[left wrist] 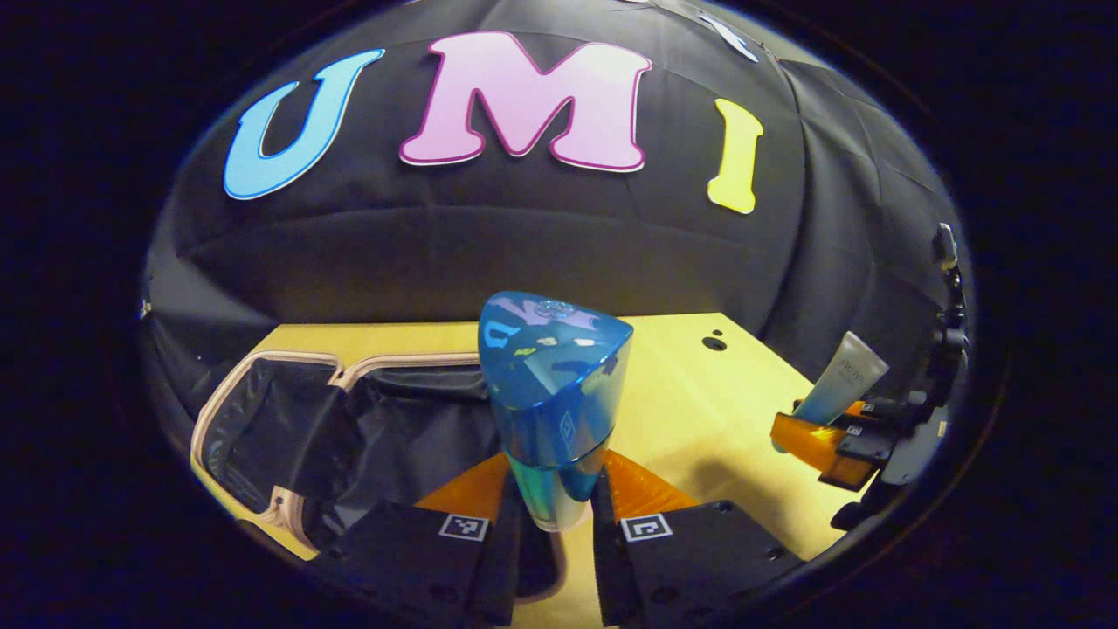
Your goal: First open the suitcase, pack the skin care products into it, and then close the suitcase.
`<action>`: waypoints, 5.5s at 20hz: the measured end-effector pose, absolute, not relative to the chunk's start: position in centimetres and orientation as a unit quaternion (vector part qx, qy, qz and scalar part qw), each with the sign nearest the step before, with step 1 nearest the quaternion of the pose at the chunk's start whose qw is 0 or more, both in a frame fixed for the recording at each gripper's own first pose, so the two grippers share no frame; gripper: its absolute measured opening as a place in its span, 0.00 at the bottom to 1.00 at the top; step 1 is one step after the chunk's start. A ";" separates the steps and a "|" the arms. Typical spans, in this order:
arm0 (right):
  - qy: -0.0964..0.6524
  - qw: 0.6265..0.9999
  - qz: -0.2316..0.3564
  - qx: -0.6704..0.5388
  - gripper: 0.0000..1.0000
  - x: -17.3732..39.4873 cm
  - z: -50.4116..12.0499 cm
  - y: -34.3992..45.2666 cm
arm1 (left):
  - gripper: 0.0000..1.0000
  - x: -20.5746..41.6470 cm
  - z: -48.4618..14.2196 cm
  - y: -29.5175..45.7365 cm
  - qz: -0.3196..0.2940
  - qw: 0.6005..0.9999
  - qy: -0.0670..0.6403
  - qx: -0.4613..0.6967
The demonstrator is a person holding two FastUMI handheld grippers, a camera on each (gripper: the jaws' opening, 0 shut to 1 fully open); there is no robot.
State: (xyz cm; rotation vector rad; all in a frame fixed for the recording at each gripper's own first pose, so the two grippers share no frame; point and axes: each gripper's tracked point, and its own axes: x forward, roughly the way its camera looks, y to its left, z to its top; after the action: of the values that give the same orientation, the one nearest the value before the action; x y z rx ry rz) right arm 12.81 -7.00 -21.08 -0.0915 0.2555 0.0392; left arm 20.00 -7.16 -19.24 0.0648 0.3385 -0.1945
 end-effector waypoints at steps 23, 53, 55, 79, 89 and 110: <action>0.106 0.982 0.154 0.024 0.36 10.5 -14.6 7.6 | 0.41 21.1 -30.4 4.2 -0.042 0.810 0.585 -0.016; 0.434 0.897 0.070 0.037 0.40 16.5 -31.8 21.3 | 0.92 7.6 -14.1 15.4 -0.020 0.956 0.263 -0.128; 0.435 0.898 0.060 0.035 0.36 16.7 -32.0 21.3 | 0.92 7.9 -14.1 16.2 -0.013 0.957 0.261 -0.129; 0.311 0.945 0.071 -0.070 0.98 7.2 -23.2 13.5 | 0.89 25.4 -23.0 44.9 0.126 0.852 0.231 -0.453; 0.330 0.939 0.064 -0.068 0.98 4.9 -24.6 12.3 | 0.21 27.5 -23.4 43.1 0.099 0.848 0.241 -0.462; 0.210 0.973 0.085 -0.046 0.99 5.6 -13.4 7.7 | 0.07 17.3 5.9 15.6 0.021 0.989 0.126 -0.079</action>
State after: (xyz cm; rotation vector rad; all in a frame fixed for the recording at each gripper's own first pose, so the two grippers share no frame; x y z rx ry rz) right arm 5.56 7.74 -13.39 -0.0936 0.4243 0.1708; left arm 17.27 15.63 5.88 -0.1594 0.2522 0.0420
